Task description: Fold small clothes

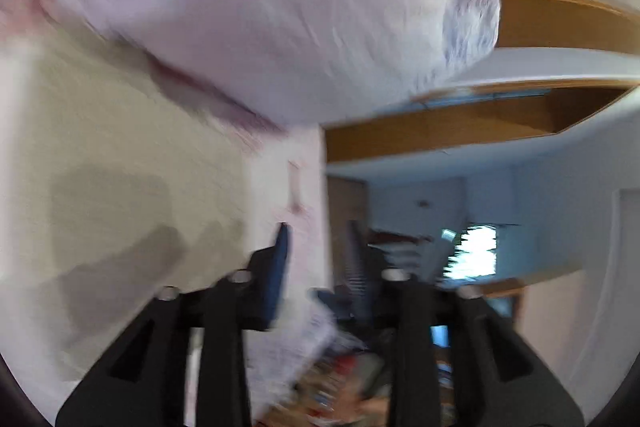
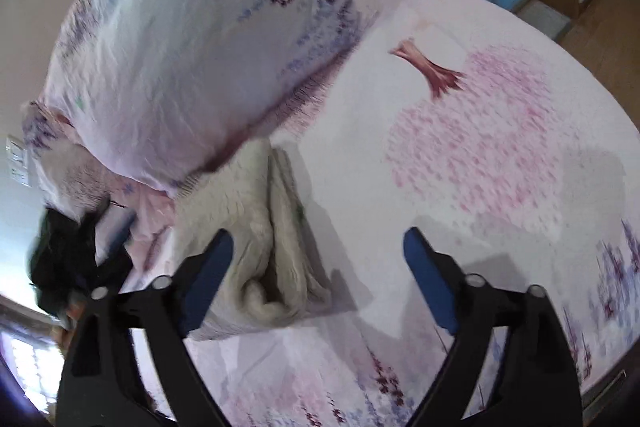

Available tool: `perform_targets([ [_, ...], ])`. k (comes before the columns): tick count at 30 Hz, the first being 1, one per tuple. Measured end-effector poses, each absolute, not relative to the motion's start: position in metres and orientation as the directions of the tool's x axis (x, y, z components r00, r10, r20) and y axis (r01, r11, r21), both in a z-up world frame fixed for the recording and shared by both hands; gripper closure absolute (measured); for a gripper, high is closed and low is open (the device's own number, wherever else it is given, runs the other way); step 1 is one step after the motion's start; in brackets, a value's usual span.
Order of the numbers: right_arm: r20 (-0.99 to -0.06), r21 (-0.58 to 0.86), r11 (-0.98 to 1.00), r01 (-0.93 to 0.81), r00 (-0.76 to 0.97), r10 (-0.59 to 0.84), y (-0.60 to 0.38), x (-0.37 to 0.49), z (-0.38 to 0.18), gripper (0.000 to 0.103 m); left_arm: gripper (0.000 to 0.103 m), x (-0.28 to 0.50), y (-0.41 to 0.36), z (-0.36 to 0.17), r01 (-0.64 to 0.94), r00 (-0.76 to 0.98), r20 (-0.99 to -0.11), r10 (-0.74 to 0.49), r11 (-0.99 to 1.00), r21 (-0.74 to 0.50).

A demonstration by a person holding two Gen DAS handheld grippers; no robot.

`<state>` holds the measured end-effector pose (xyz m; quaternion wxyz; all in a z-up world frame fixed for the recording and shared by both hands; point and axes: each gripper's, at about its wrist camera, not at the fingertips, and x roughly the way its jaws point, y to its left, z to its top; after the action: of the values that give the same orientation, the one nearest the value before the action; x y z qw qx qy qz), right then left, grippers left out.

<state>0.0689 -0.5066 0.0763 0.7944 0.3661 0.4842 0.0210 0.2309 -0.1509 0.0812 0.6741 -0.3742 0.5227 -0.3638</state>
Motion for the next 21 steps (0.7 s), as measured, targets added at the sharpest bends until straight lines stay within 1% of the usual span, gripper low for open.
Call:
perform_targets([
  [1,-0.739,0.636,0.708,0.307,0.505,0.446,-0.505,0.083,0.072,0.013,0.05,0.229,-0.133,0.078,0.09,0.237,-0.493,-0.837,0.524,-0.847],
  [2,-0.729,0.659,0.69,0.299,0.481,0.487,-0.504,0.093,0.066,0.013,0.05,0.229,-0.117,0.072,0.075,0.27,-0.574,-0.773,0.611,-0.788],
  [3,-0.718,0.679,0.674,0.29,0.454,0.528,-0.5,0.105,0.06,0.013,0.05,0.231,-0.109,0.065,0.053,0.278,-0.629,-0.726,0.665,-0.745],
  [4,-0.714,0.692,0.664,0.283,0.407,0.57,-0.491,0.123,0.051,0.013,0.05,0.23,-0.096,0.054,0.013,0.272,-0.678,-0.683,0.707,-0.707],
  [5,-0.719,0.69,0.665,0.285,0.377,0.584,-0.484,0.135,0.044,0.013,0.05,0.229,-0.086,0.041,-0.028,0.257,-0.707,-0.659,0.726,-0.687],
  [8,-0.729,0.685,0.665,0.298,0.282,0.624,-0.461,0.168,0.021,0.013,0.05,0.224,-0.079,0.012,-0.093,0.223,-0.748,-0.625,0.751,-0.654],
  [9,-0.737,0.676,0.67,0.307,0.248,0.629,-0.454,0.178,0.012,0.013,0.047,0.224,-0.081,0.006,-0.092,0.208,-0.76,-0.615,0.762,-0.642],
  [10,-0.743,0.668,0.674,0.315,0.226,0.63,-0.449,0.181,0.007,0.013,0.04,0.225,-0.087,0.0,-0.09,0.191,-0.777,-0.6,0.777,-0.623],
  [11,-0.75,0.658,0.679,0.326,0.197,0.632,-0.443,0.186,0.001,0.013,0.036,0.228,-0.096,-0.005,-0.089,0.185,-0.785,-0.591,0.786,-0.612],
  [12,-0.754,0.652,0.684,0.328,0.179,0.633,-0.439,0.189,-0.003,0.013,0.034,0.231,-0.105,-0.009,-0.087,0.182,-0.785,-0.592,0.786,-0.612],
  [13,-0.757,0.648,0.691,0.321,0.17,0.631,-0.434,0.19,-0.006,0.012,0.034,0.236,-0.121,-0.012,-0.082,0.181,-0.779,-0.601,0.78,-0.621],
  [14,-0.761,0.647,0.702,0.295,0.192,0.62,-0.429,0.189,-0.002,0.016,0.034,0.241,-0.13,-0.016,-0.083,0.172,-0.767,-0.619,0.766,-0.637],
  [15,-0.756,0.654,0.706,0.272,0.196,0.625,-0.424,0.187,-0.001,0.033,0.034,0.244,-0.136,-0.02,-0.084,0.166,-0.762,-0.626,0.761,-0.643],
  [16,-0.775,0.631,0.728,0.268,0.189,0.603,-0.419,0.183,-0.001,0.043,0.035,0.252,-0.134,-0.023,-0.086,0.164,-0.766,-0.621,0.765,-0.638],
  [17,-0.771,0.637,0.722,0.269,0.204,0.604,-0.419,0.181,0.001,0.048,0.038,0.252,-0.139,-0.025,-0.079,0.183,-0.764,-0.619,0.765,-0.639],
  [18,-0.749,0.662,0.696,0.276,0.224,0.624,-0.419,0.177,0.004,0.063,0.046,0.253,-0.143,-0.026,-0.068,0.181,-0.763,-0.62,0.767,-0.639],
  [19,-0.719,0.694,0.662,0.282,0.253,0.647,-0.42,0.171,0.01,0.066,0.055,0.25,-0.146,-0.022,-0.061,0.181,-0.762,-0.622,0.766,-0.64],
  [21,-0.683,0.73,0.634,0.255,0.291,0.67,-0.415,0.167,0.022,0.067,0.064,0.243,-0.137,-0.01,0.001,0.194,-0.72,-0.667,0.734,-0.679],
])
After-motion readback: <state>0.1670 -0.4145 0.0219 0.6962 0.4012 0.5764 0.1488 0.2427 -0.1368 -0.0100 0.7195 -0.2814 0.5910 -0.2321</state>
